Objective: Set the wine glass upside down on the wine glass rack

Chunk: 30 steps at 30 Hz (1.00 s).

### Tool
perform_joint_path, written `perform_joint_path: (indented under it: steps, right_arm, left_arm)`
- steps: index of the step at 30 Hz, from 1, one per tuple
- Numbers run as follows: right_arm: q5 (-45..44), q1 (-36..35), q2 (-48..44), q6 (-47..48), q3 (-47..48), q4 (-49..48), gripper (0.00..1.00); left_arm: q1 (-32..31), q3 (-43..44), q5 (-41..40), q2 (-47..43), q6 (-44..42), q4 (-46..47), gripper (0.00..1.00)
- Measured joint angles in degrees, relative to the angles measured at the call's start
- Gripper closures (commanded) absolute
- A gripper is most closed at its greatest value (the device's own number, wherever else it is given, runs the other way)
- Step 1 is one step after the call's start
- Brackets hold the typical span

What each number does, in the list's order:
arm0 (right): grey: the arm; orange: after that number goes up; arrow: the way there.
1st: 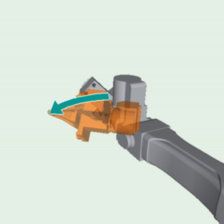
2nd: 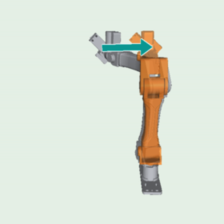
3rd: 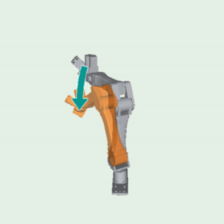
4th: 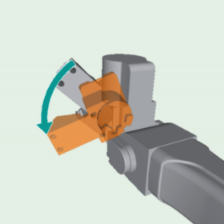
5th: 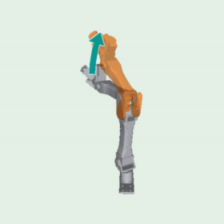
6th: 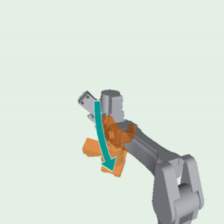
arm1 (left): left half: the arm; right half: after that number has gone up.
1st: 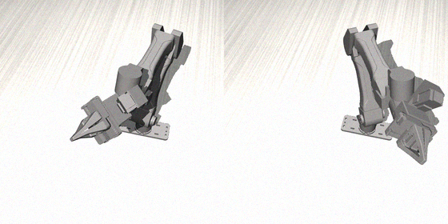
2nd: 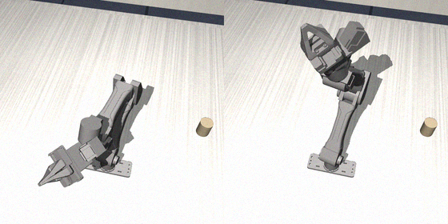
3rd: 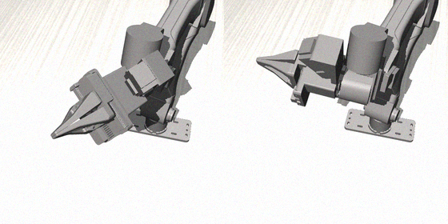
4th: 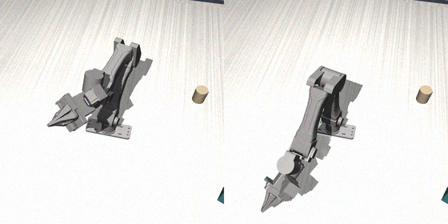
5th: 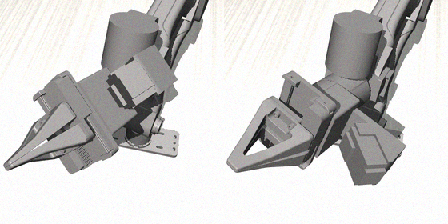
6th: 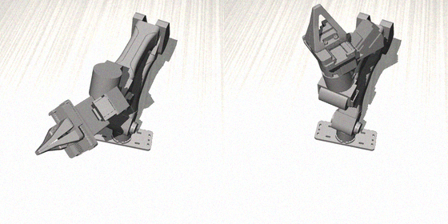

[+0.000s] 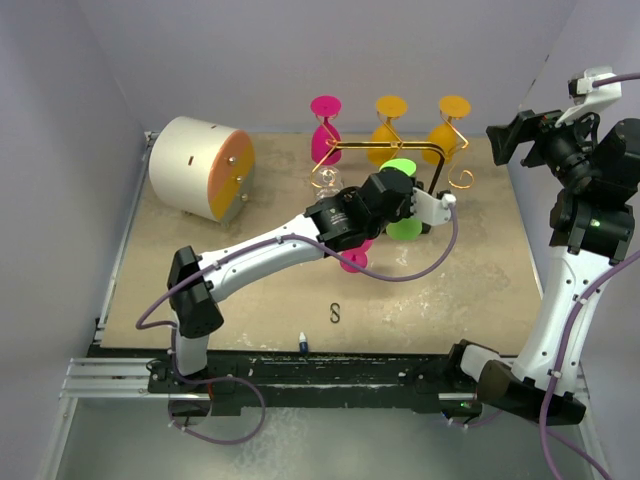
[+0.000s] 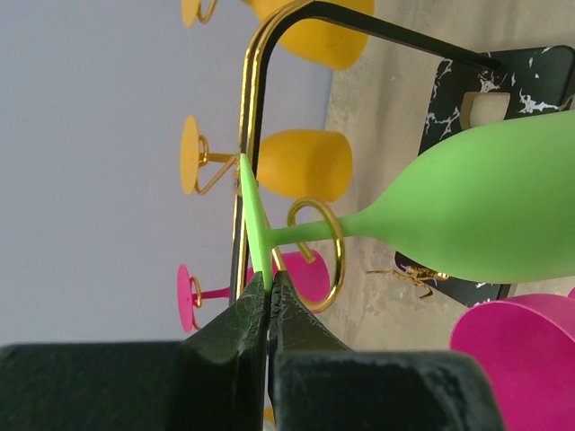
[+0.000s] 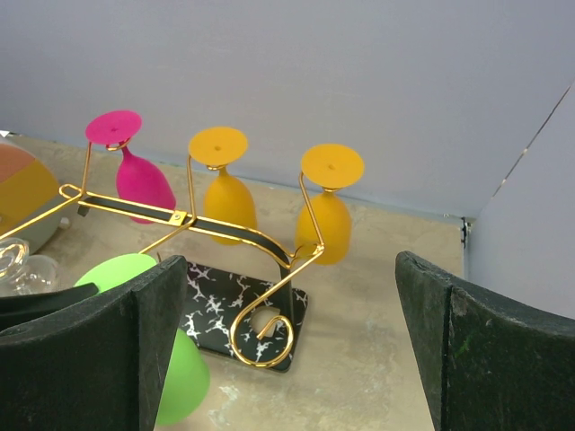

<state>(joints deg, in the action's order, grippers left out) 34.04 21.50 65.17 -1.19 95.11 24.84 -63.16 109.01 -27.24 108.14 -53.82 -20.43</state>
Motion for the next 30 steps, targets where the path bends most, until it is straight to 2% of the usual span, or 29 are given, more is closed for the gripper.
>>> perform_joint_path:
  steps: [4,17,30]
  right_arm:
    - [0.0,0.0,0.0,0.0,0.0,0.0,0.0]
    - [0.0,0.1,0.0,0.0,0.0,0.0,0.0]
    - [0.0,0.2,0.0,0.0,-1.0,-0.7,0.0]
  left_arm:
    - [0.0,0.9,0.4,1.9,-0.2,0.0,1.0]
    - [0.0,2.5,1.5,3.6,0.3,-0.6,0.84]
    - [0.0,4.0,3.2,3.8,2.7,-1.6,0.78]
